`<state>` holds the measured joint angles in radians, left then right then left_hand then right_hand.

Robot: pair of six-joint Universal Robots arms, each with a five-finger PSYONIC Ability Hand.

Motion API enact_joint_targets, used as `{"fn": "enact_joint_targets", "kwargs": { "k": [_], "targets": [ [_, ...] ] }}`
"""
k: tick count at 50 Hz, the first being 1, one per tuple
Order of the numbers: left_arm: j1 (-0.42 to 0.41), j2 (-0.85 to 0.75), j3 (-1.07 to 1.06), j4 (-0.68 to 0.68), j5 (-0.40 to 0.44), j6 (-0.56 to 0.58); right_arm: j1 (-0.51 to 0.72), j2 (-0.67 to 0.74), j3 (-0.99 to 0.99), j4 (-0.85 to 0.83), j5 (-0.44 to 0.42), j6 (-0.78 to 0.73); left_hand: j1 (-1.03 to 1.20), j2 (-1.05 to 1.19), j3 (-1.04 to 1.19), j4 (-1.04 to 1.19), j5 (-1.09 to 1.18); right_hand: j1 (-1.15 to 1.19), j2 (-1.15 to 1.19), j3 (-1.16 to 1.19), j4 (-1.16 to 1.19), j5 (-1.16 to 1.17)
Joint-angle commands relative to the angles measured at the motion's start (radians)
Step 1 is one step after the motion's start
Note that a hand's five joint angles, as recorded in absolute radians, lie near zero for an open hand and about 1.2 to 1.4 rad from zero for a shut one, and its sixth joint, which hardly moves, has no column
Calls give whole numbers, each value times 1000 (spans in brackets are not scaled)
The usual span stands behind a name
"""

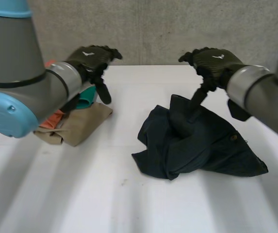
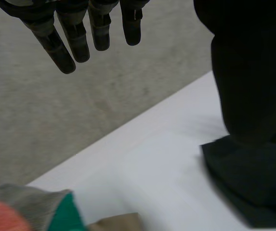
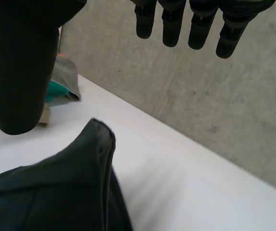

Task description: Fold the laundry.

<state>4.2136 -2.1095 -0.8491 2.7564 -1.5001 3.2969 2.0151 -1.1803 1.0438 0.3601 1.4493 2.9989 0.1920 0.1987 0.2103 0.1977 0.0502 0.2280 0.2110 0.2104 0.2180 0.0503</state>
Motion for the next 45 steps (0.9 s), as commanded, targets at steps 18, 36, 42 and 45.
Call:
{"fn": "enact_joint_targets", "kwargs": {
  "k": [18, 36, 42, 45],
  "targets": [
    [88, 23, -28, 54, -8, 4, 338, 590, -458, -20, 614, -762, -17, -24, -36, -23, -50, 102, 119, 119, 112, 105],
    [48, -64, -30, 89, 24, 43, 249, 159, -225, -104, 442, -646, -17, -24, -36, -23, -50, 1168, 1185, 1186, 1178, 1171],
    [11, -121, 7, 101, 76, 38, 183, -31, -96, -115, 233, -418, -17, -24, -36, -23, -50, 1168, 1185, 1186, 1178, 1171],
    [-23, -161, 48, 101, 112, 43, 149, -109, -30, -115, 119, -295, -17, -24, -36, -23, -50, 1168, 1185, 1186, 1178, 1171]
  ]
}}
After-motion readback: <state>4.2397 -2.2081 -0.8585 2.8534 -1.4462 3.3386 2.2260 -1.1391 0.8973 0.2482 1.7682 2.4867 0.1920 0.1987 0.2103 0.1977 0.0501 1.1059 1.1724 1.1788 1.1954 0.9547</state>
